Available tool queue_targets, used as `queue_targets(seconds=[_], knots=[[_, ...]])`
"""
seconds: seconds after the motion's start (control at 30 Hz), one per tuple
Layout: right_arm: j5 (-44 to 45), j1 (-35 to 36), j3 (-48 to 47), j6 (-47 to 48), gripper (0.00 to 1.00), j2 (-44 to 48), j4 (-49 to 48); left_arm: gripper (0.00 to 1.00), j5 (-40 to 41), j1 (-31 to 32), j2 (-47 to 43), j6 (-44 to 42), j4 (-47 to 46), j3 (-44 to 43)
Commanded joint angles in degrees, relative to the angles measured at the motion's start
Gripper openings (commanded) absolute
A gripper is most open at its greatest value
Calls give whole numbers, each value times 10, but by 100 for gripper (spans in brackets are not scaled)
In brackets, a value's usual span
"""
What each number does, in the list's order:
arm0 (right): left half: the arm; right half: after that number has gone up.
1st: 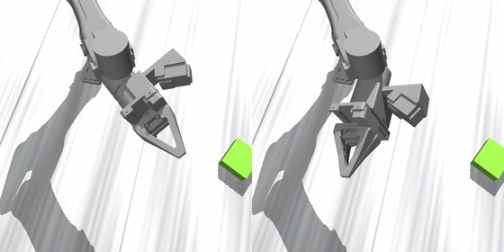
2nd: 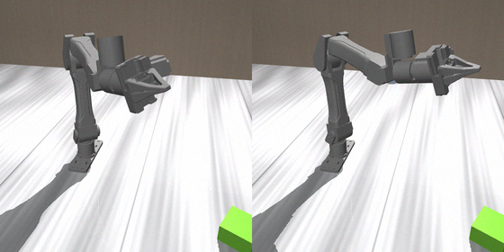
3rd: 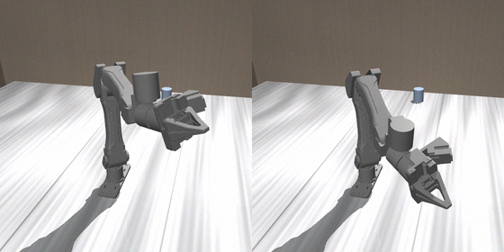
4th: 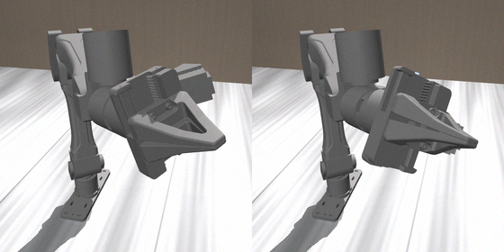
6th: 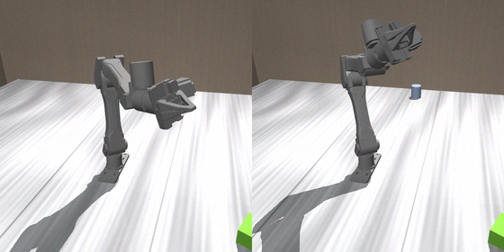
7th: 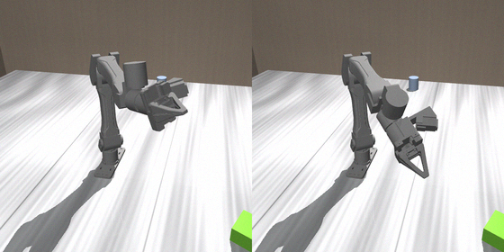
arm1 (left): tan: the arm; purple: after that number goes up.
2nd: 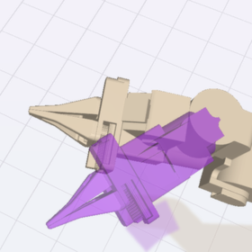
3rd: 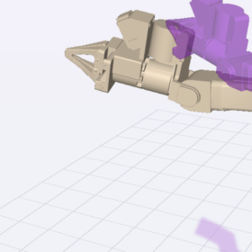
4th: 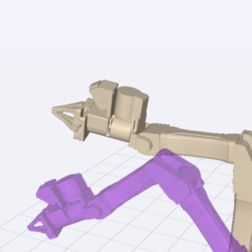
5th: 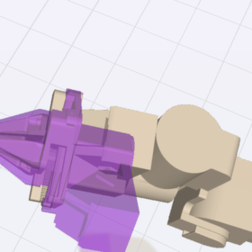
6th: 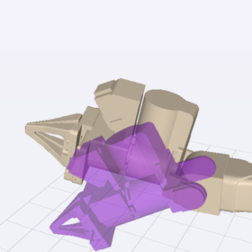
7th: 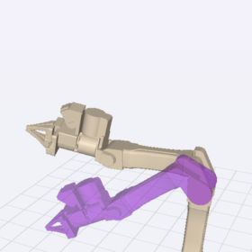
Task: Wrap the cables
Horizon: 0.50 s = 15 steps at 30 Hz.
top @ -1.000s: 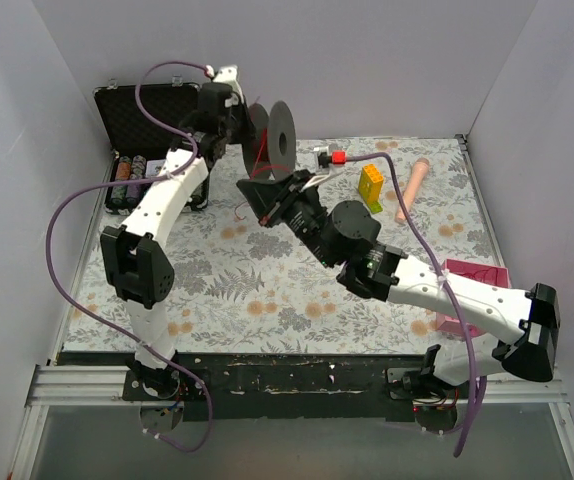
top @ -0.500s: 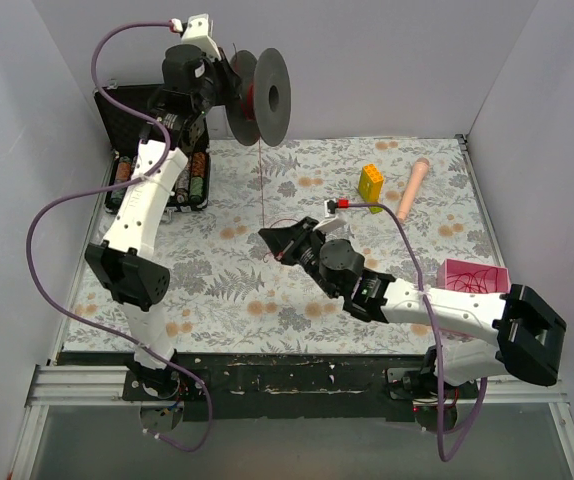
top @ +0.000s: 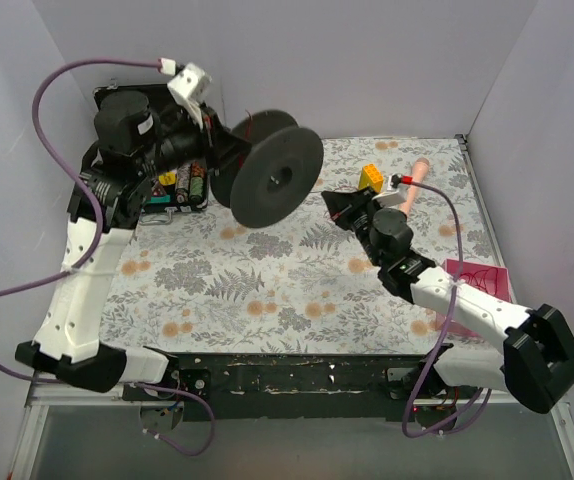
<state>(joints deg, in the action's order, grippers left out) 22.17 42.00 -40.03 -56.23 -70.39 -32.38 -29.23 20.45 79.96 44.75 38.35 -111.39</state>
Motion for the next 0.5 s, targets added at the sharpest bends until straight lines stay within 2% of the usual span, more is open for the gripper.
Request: queue_targets(seconds=[0.0, 0.1, 0.17, 0.3, 0.47], knots=[[-20, -65, -21, 96, 1, 30, 7, 0, -74, 8, -67, -167, 103, 94], [-41, -73, -68, 181, 1, 32, 19, 0, -71, 19, -85, -238, 151, 155], [-63, -73, -101, 215, 1, 31, 45, 0, -36, 29, -91, -257, 150, 196], [-86, -45, -147, 244, 1, 20, 70, 0, 55, 52, -90, -252, 86, 267], [-58, 15, -180, 256, 1, 5, 78, 0, 199, 140, -59, -231, 5, 311]])
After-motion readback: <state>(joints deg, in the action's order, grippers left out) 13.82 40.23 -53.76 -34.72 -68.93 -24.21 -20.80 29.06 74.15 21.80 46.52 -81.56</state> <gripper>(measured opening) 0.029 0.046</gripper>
